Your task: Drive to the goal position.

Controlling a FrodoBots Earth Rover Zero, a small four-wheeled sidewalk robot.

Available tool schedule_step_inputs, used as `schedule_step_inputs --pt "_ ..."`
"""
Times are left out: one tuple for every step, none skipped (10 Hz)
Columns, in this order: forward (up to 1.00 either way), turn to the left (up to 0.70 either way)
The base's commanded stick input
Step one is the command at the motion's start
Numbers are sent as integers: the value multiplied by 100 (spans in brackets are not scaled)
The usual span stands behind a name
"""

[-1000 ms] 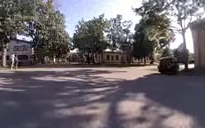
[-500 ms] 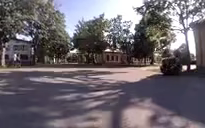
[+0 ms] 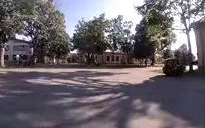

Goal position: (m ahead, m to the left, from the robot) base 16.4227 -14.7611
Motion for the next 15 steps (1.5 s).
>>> schedule_step_inputs --pt "60 0" --pt "60 0" --pt "60 0" --pt "60 0" --pt "60 0" --pt "60 0" --pt "60 0" --pt "60 0" --pt "60 0" --pt "60 0" --pt "60 0" --pt "60 0" --pt "60 0" --pt "60 0" --pt "60 0"
